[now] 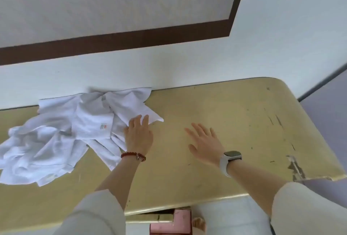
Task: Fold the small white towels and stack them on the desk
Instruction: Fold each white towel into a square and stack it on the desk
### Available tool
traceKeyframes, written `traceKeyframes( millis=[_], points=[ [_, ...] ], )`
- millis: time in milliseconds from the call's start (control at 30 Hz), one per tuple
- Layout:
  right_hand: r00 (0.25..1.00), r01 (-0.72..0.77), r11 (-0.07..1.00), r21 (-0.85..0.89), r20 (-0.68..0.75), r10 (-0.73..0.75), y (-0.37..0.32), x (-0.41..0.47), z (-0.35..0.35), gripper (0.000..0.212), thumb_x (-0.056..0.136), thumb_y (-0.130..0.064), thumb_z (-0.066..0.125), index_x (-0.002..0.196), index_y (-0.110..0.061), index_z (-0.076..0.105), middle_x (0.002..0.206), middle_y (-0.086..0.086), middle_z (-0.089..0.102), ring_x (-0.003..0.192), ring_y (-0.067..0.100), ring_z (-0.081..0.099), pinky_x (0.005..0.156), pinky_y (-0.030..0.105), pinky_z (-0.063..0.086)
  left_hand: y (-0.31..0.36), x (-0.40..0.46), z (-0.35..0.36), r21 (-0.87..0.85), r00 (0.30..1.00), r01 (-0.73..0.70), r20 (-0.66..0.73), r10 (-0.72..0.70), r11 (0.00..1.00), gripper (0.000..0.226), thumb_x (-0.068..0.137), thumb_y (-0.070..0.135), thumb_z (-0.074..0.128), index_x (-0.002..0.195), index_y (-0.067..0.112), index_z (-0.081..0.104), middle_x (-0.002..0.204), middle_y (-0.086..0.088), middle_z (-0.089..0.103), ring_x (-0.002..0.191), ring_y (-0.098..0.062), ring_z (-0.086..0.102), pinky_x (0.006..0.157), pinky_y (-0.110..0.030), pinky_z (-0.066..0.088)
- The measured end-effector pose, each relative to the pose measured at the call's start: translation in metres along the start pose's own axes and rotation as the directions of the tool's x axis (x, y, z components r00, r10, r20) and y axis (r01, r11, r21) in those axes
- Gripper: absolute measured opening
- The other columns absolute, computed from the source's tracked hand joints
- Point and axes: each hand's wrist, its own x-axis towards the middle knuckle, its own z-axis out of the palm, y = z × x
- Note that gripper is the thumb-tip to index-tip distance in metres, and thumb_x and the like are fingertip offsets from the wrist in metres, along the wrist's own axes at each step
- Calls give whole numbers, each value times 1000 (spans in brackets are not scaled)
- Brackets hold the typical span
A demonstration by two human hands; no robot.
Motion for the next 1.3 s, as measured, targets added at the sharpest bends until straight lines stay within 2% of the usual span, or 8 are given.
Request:
traceKeyframes(
  millis=[233, 367, 500, 667, 767, 867, 1067, 1300],
  points=[
    [990, 75, 973, -219, 137, -46, 38, 23, 25, 84, 61, -68, -13, 139, -38, -23, 144, -4, -35, 132, 17, -35, 107, 53, -22, 1, 38, 11, -3, 980, 138, -143, -137, 990, 24, 93, 19, 42, 101, 9, 63, 104, -7, 63, 103, -27, 51, 92, -38, 27],
    [988, 73, 988, -135, 143, -53, 41, 23, 24, 74, 68, -69, -5, 133, -42, -28, 145, -6, -35, 126, 13, -39, 99, 48, -33, 24, 28, -10, -330, 981, 118, -107, -161, 937, 23, 95, 20, 41, 98, 10, 61, 92, -1, 64, 86, -23, 58, 74, -29, 38],
    [990, -5, 989, 147, 138, -16, 39, 18, 3, 76, 89, -57, 34, 146, -30, -8, 156, -8, -9, 139, 6, -19, 111, 45, -19, 60, 2, -35, -533, 990, 49, -84, -111, 845, 17, 93, 16, 47, 99, 12, 63, 79, 9, 58, 73, -13, 53, 63, -17, 34],
    [980, 32, 673, 739, 110, -168, 44, -7, -56, 86, 83, -41, 62, 143, -43, 1, 146, -11, 30, 136, 7, 27, 111, 32, 24, 122, -34, -61, -611, 991, 41, -74, -109, 790, 16, 90, 14, 54, 99, 8, 67, 69, 7, 60, 61, -2, 50, 61, -5, 37],
    [976, 159, 702, 694, -4, -217, 57, -29, -85, 61, 84, -39, 61, 137, -36, 31, 128, -18, 42, 122, 3, 41, 101, 28, 37, 160, -49, -70, -655, 988, 100, -26, -154, 749, 18, 90, 16, 55, 90, 6, 69, 66, -6, 59, 66, -9, 52, 60, -8, 37],
    [980, 184, 747, 638, -175, -92, 77, -41, -115, 23, 93, -28, 49, 100, -9, 59, 106, 3, 64, 100, 21, 60, 84, 34, 48, 184, -63, -77, -711, 984, 140, 26, -174, 689, 18, 89, 17, 55, 97, 11, 70, 80, 3, 68, 80, -9, 60, 73, -14, 42],
    [952, 266, 828, 493, -272, -143, 117, -58, -177, 33, 97, -23, 42, 68, -5, 45, 71, -4, 40, 64, 14, 40, 59, 25, 24, 223, -78, -89, -553, 999, 50, 9, -54, 832, 17, 85, 7, 51, 90, 14, 65, 74, 3, 61, 71, -15, 51, 62, -8, 36],
    [872, 353, 811, 468, -479, -103, 133, -49, -238, 25, 97, -17, 41, 97, 0, 60, 94, 4, 54, 84, 17, 47, 71, 21, 30, 241, -60, -130, -469, 995, 66, -32, -91, 881, 17, 82, 9, 50, 90, 12, 65, 76, 3, 60, 76, -14, 52, 61, -12, 37]
  ],
)
